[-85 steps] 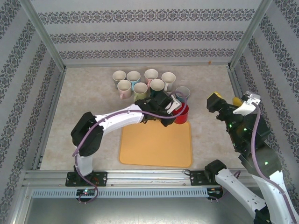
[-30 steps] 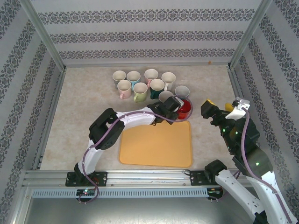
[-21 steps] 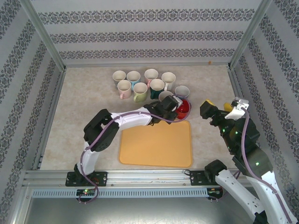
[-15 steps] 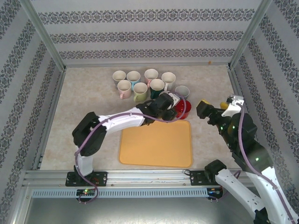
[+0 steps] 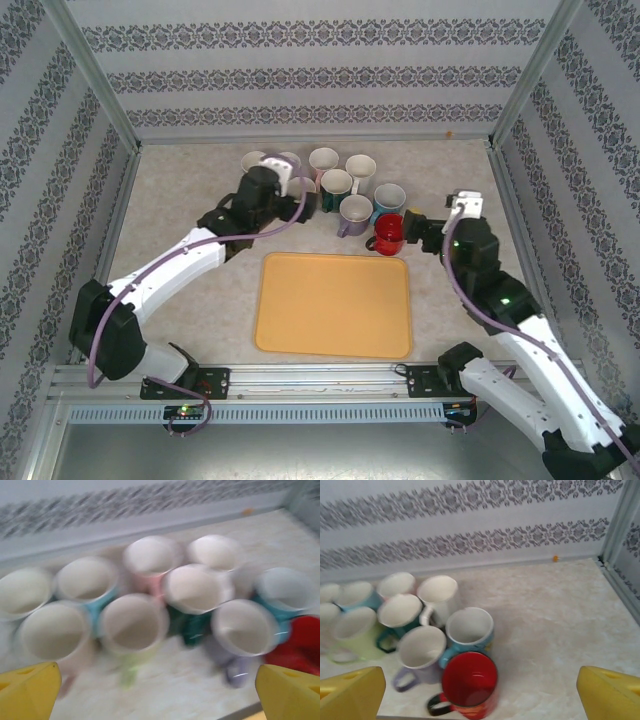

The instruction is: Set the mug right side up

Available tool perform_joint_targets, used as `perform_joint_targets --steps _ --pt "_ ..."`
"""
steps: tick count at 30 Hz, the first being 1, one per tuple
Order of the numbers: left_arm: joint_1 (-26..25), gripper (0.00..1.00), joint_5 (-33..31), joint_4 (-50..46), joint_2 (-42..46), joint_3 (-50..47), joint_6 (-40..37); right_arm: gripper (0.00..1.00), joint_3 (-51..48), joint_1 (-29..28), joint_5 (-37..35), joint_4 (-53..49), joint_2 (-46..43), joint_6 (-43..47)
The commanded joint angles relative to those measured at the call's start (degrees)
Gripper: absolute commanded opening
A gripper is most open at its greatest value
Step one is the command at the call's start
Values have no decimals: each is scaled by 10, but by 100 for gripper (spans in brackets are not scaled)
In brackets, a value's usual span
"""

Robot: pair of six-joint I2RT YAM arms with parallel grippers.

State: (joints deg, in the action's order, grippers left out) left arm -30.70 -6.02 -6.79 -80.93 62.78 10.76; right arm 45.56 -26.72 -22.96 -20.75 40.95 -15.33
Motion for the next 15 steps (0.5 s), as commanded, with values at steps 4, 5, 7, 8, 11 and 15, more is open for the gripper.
perform_joint_targets --steps 4,5,7,8,11,15 --pt "148 100 28 174 96 -193 -31 98 -112 30 -62 253 46 115" --pt "161 100 9 213 112 -231 -38 98 -119 44 -63 267 62 116" --pt "183 100 -57 233 136 -269 -49 98 -128 74 -60 289 96 129" --pt "193 100 -76 233 142 -280 -72 98 -135 90 -59 301 116 134" --pt "209 100 -126 275 140 -331 -128 98 -160 163 -42 337 178 95" --pt "236 100 -164 323 124 -390 -122 98 -213 217 7 438 235 113"
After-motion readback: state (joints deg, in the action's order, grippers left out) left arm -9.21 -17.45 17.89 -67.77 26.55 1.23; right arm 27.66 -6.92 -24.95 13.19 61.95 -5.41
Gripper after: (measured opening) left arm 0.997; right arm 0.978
